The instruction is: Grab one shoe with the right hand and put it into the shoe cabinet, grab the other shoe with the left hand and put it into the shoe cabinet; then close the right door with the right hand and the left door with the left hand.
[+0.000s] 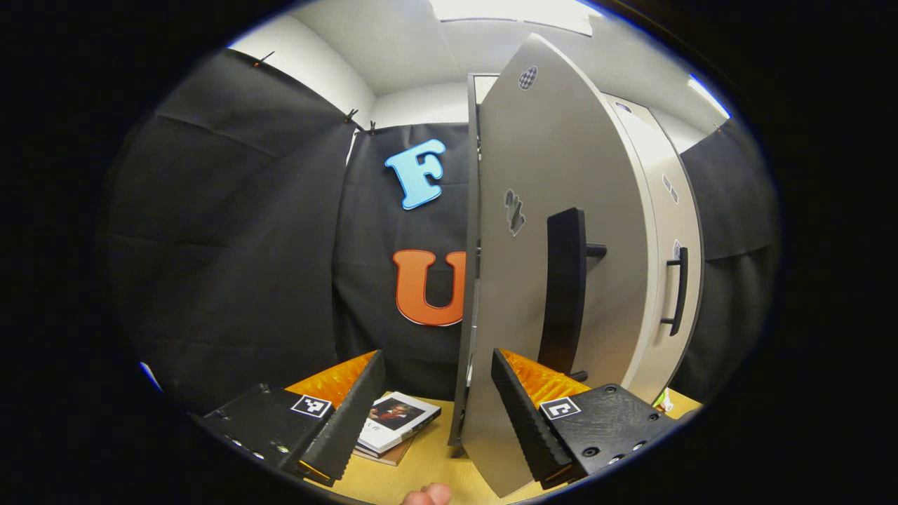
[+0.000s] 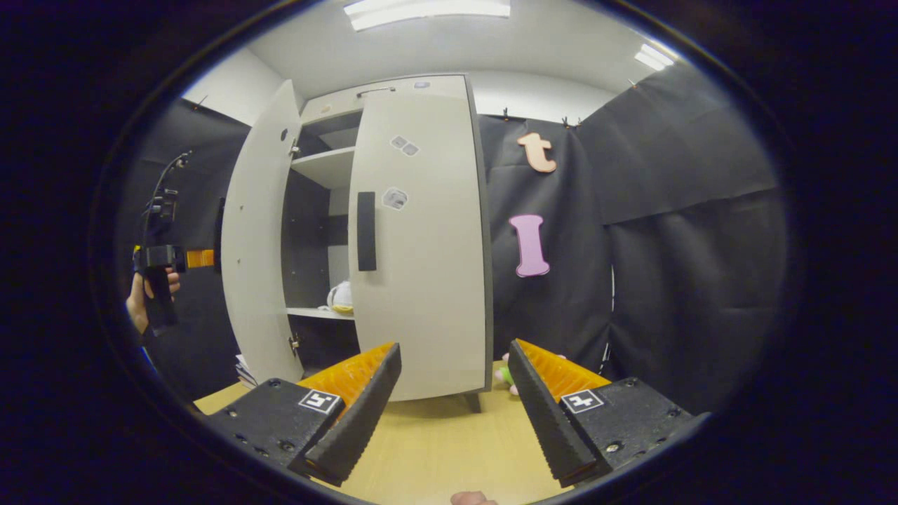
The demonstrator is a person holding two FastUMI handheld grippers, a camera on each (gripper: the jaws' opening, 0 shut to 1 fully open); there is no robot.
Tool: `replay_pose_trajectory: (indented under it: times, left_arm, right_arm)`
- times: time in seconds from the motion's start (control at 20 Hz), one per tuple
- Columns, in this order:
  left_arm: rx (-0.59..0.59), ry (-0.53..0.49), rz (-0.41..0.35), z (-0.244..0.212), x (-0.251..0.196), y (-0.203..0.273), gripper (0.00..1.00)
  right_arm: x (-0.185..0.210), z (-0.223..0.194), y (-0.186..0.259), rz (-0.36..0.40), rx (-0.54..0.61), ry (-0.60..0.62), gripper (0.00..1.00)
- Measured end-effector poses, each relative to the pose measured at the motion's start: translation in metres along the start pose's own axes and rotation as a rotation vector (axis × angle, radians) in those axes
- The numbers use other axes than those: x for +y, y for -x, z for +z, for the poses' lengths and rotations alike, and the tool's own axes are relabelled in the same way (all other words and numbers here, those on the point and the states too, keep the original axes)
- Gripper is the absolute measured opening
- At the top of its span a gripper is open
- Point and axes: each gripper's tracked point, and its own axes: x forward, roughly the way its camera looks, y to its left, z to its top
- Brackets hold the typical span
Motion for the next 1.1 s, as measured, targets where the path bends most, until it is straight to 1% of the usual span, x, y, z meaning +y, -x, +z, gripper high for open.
replay_pose_trajectory:
  times: [0.2,0.35,0.4,0.55,0.7,0.95,1.1]
  left_arm:
    - [-0.003,0.016,-0.066,-0.003,-0.033,-0.007,0.92]
    - [-0.001,0.028,-0.139,-0.006,-0.068,-0.02,0.92]
    - [0.004,0.024,-0.144,-0.01,-0.075,-0.024,0.92]
    - [0.0,0.012,-0.108,-0.015,-0.076,-0.018,0.92]
    - [-0.022,0.017,-0.108,-0.016,-0.078,0.0,0.92]
    - [-0.046,-0.021,-0.149,-0.023,-0.091,0.055,0.93]
    - [-0.045,-0.037,-0.18,-0.032,-0.106,0.092,0.92]
  right_arm:
    - [-0.002,-0.004,-0.005,-0.004,0.007,0.001,0.99]
    - [-0.005,-0.006,-0.007,-0.013,0.014,0.006,0.99]
    - [-0.005,-0.006,-0.005,-0.015,0.014,0.007,0.99]
    - [-0.006,-0.005,-0.002,-0.025,0.005,0.011,0.98]
    - [-0.007,-0.003,-0.002,-0.035,0.002,0.019,0.98]
    - [-0.007,0.0,0.001,-0.04,-0.014,0.004,0.99]
    - [-0.005,0.002,0.006,-0.027,-0.011,-0.018,0.99]
